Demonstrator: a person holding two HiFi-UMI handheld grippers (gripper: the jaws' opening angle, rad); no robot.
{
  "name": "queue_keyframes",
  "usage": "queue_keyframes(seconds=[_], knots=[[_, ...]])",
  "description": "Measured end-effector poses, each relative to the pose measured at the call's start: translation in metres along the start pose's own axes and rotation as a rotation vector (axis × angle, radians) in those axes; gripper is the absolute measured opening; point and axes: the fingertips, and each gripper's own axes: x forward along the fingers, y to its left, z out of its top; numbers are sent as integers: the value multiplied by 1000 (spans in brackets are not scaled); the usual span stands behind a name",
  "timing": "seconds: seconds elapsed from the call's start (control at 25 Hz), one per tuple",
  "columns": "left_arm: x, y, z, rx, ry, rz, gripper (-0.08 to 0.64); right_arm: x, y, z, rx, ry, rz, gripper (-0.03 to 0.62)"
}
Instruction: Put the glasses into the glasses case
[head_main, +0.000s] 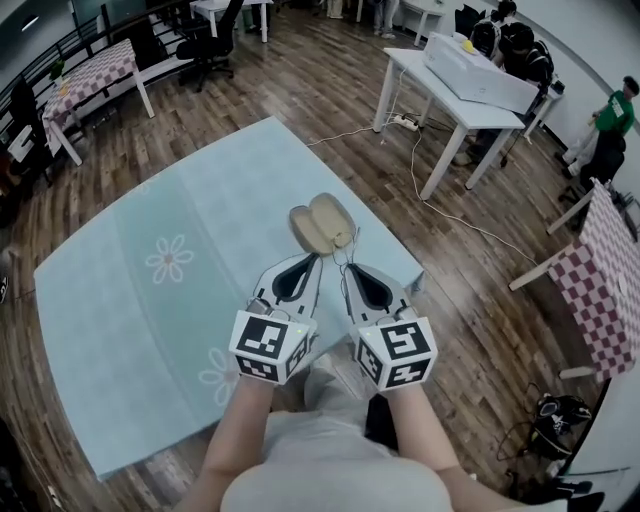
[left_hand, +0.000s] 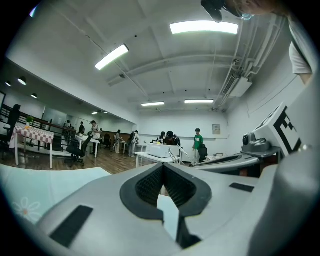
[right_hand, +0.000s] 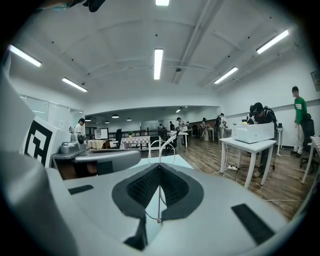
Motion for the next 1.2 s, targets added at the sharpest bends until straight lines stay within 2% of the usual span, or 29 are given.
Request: queue_keyframes(seconds=[0.36,0.88,1.2], knots=[[49,32,-12,-32,22,34,9,55,-34,-10,-51,70,15,9],[99,72,-42,-63,84,95,8,122,-73,-31,-55,159,77,9],[120,91,-62,-65,112,132,8,164,-88,-58,-44,235,122,9]])
